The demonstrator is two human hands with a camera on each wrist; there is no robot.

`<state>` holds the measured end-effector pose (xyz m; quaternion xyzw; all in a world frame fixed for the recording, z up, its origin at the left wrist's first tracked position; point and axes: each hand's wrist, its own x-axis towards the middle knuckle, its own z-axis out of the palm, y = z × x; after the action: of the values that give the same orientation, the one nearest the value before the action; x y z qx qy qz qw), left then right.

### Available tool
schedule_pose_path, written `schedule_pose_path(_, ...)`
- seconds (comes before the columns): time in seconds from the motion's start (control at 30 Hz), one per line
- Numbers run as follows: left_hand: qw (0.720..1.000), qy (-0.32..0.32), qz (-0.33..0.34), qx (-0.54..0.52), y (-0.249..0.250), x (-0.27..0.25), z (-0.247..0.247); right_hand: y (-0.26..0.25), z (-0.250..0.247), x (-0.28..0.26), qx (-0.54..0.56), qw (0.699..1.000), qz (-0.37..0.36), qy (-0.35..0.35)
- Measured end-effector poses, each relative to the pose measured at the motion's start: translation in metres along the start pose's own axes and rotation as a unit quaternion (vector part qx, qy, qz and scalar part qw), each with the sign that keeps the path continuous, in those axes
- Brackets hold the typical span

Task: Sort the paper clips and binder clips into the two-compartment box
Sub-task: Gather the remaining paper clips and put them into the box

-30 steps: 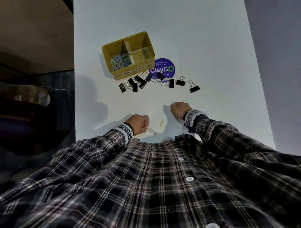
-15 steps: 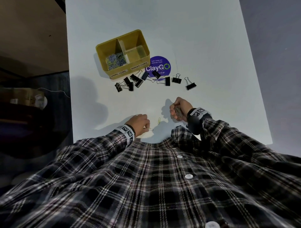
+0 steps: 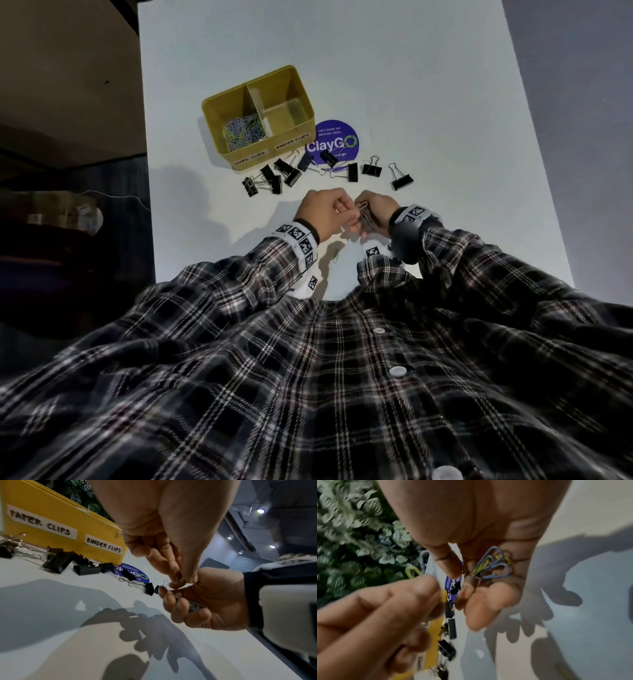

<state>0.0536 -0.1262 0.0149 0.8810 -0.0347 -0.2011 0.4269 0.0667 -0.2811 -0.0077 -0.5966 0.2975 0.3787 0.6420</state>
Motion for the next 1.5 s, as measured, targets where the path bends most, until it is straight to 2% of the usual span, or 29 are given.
schedule_pose_path(0.13,1.000,0.006,-0.020,-0.001,-0.001,0.009,0.009,-0.001,0.001,0.003,0.059,0.998,0.009,-0.033)
schedule_pose_path(0.2,1.000,0.021,0.006,0.010,-0.006,0.006,0.010,0.000,-0.002,0.001,0.068,0.997,0.018,-0.027)
schedule_pose_path(0.27,0.996,0.034,0.048,0.074,-0.014,-0.001,0.008,0.001,-0.007,0.001,0.069,0.997,0.030,-0.011)
schedule_pose_path(0.3,0.990,0.021,0.070,0.118,-0.020,-0.006,0.008,0.002,-0.011,0.003,0.070,0.997,0.042,-0.003)
schedule_pose_path(0.37,0.965,-0.051,0.139,0.215,-0.034,-0.014,0.008,0.005,-0.020,0.008,0.077,0.995,0.056,0.016)
schedule_pose_path(0.47,0.890,-0.201,0.213,0.350,-0.049,-0.027,0.014,0.003,-0.033,0.011,0.029,0.996,0.075,0.032)
schedule_pose_path(0.53,0.852,-0.241,0.232,0.403,-0.055,-0.032,0.018,-0.006,-0.039,0.008,0.030,0.996,0.067,0.054)
schedule_pose_path(0.57,0.849,-0.244,0.232,0.408,-0.056,-0.034,0.019,-0.012,-0.042,0.007,0.038,0.995,0.053,0.071)
schedule_pose_path(0.63,0.854,-0.234,0.222,0.408,-0.059,-0.036,0.019,-0.025,-0.050,0.008,0.029,0.994,0.030,0.097)
schedule_pose_path(0.73,0.853,-0.224,0.216,0.419,-0.066,-0.036,0.018,-0.043,-0.063,0.007,-0.043,0.992,0.018,0.115)
schedule_pose_path(0.87,0.853,-0.215,0.205,0.429,-0.070,-0.036,0.019,-0.063,-0.067,-0.002,-0.137,0.986,0.027,0.089)
schedule_pose_path(0.97,0.870,-0.194,0.184,0.414,-0.073,-0.037,0.021,-0.059,-0.060,-0.005,-0.165,0.983,0.045,0.073)
schedule_pose_path(1.07,0.894,-0.175,0.149,0.384,-0.074,-0.039,0.024,-0.045,-0.047,-0.010,-0.148,0.986,0.054,0.060)
schedule_pose_path(1.23,0.942,-0.176,0.046,0.282,-0.071,-0.038,0.017,-0.010,-0.025,-0.010,-0.049,0.995,0.090,-0.008)
schedule_pose_path(1.37,0.982,-0.078,0.037,0.166,-0.058,-0.029,0.002,0.001,-0.008,-0.013,-0.046,0.995,0.091,-0.024)
schedule_pose_path(1.5,0.994,-0.015,0.045,0.095,-0.033,-0.020,-0.016,0.001,0.017,-0.019,-0.033,0.992,0.090,-0.086)
